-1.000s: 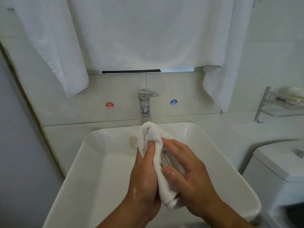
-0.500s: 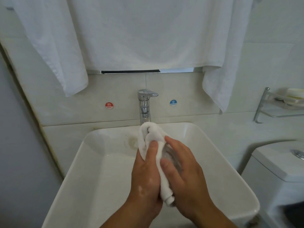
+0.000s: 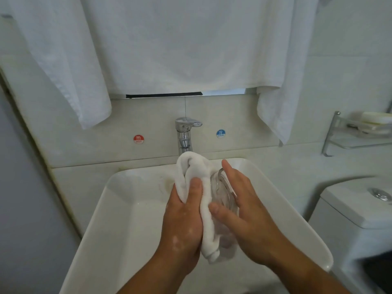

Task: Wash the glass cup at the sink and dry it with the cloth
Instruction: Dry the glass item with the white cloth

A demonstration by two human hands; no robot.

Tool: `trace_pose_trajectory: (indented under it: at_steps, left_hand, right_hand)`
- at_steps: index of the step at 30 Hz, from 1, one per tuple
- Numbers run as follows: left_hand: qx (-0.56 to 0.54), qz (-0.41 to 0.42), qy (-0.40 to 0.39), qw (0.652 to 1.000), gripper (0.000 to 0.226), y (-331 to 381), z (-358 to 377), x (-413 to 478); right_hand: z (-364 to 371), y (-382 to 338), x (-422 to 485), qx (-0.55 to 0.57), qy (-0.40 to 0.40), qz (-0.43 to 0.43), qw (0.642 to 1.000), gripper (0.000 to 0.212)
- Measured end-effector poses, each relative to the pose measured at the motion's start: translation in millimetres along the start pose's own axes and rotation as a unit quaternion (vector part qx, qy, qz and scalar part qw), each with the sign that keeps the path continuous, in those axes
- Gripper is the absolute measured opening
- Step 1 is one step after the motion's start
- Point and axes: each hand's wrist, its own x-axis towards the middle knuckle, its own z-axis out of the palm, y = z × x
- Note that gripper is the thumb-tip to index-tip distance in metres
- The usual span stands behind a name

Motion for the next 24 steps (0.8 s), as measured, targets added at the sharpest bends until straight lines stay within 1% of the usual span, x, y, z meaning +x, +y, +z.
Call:
trace_pose_trajectory:
  at_steps: [2, 4, 5, 6, 9, 10, 13, 18, 22, 24]
  left_hand:
    - [-0.038, -0.028, -0.043, 0.998, 0.052, 1.2, -3.4, -4.6]
    - [-0.071, -0.061, -0.097, 0.991, 0.065, 1.7, -3.3, -7.7]
    - [-0.085, -0.073, -0.124, 0.986, 0.066, 2.4, -0.8, -8.0]
    - [-0.093, -0.078, -0.146, 0.982, 0.062, 2.9, 2.9, -7.7]
    - [-0.106, -0.097, -0.187, 0.972, 0.044, 7.4, 20.1, -8.4]
    - [-0.108, -0.103, -0.205, 0.968, 0.043, 8.7, 26.7, -6.6]
    - [-0.119, -0.123, -0.275, 0.946, 0.049, 11.2, 53.6, -2.7]
    - [-0.063, -0.169, -0.351, 0.919, 0.047, -11.0, 129.4, 6.4]
    - [-0.024, -0.191, -0.395, 0.898, 0.055, -41.7, 221.7, 8.4]
    - [-0.009, -0.206, -0.42, 0.884, 0.055, -61.4, 270.0, 11.3]
  right_hand:
    - [-14.8, 0.3, -3.5, -0.022, -0.02, -0.002, 1.0, 0.098]
    - [-28.8, -4.6, -8.9, -0.059, -0.002, 0.009, 0.998, 0.111]
    - [-36.6, -7.3, -12.6, -0.083, 0.013, 0.009, 0.996, 0.112]
    - [-44.2, -9.8, -16.7, -0.107, 0.027, 0.009, 0.994, 0.113]
    - [-64.8, -19.3, -34.1, -0.152, 0.07, 0.024, 0.986, 0.117]
    - [-71.4, -21.1, -39.8, -0.155, 0.09, 0.029, 0.983, 0.119]
    - [-94.2, -20.7, -59.6, -0.155, 0.161, 0.035, 0.974, 0.118]
    - [-148.1, 5.9, -94.8, -0.165, 0.25, 0.079, 0.951, 0.117]
    - [-206.4, 47.3, -118.6, -0.169, 0.318, 0.135, 0.923, 0.114]
    - [-237.2, 73.2, -125.6, -0.166, 0.339, 0.165, 0.911, 0.116]
